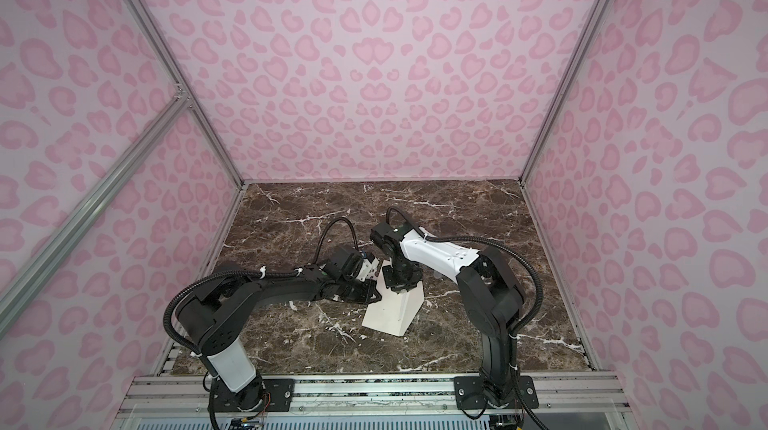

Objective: Place the letter into the envelope and seal it

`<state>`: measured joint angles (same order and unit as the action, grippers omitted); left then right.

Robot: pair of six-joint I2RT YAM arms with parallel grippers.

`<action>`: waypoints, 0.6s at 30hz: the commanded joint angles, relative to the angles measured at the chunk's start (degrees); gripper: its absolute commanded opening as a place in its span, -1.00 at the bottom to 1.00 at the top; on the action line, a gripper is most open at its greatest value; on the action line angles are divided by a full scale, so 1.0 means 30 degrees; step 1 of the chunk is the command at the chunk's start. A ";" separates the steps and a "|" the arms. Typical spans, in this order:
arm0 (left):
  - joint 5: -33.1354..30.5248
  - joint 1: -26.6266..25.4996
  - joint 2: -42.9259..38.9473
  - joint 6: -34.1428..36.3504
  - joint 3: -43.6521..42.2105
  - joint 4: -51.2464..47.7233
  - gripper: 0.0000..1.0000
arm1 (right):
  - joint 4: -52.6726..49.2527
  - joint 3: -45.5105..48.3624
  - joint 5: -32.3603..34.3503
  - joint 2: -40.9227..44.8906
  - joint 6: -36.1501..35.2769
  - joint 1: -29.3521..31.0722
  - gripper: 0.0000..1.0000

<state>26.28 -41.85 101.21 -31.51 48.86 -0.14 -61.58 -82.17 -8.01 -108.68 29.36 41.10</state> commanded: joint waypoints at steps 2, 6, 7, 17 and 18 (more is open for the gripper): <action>-0.0265 0.0010 0.0239 0.0334 0.0124 -0.0339 -0.91 | -0.0080 -0.0003 -0.0256 -0.0227 0.0053 0.0055 -1.00; -0.0271 0.0003 0.0409 0.0366 -0.0123 -0.0275 -0.92 | 0.0113 -0.0003 -0.0365 -0.0523 0.0141 0.0113 -1.00; -0.0243 0.0003 0.0424 0.0315 -0.0199 -0.0182 -0.91 | 0.0180 -0.0006 -0.0399 -0.0590 0.0172 0.0134 -1.00; -0.0298 0.0022 0.0340 0.0366 -0.0653 0.0012 -0.92 | 0.0547 -0.0140 -0.0663 -0.1268 0.0331 0.0358 -1.00; -0.0298 0.0035 0.0293 0.0391 -0.0698 -0.0010 -0.91 | 0.0576 -0.0186 -0.0645 -0.1340 0.0377 0.0389 -1.00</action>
<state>27.11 -41.74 102.08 -31.20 47.37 2.90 -59.92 -82.26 -9.74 -111.90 29.89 42.00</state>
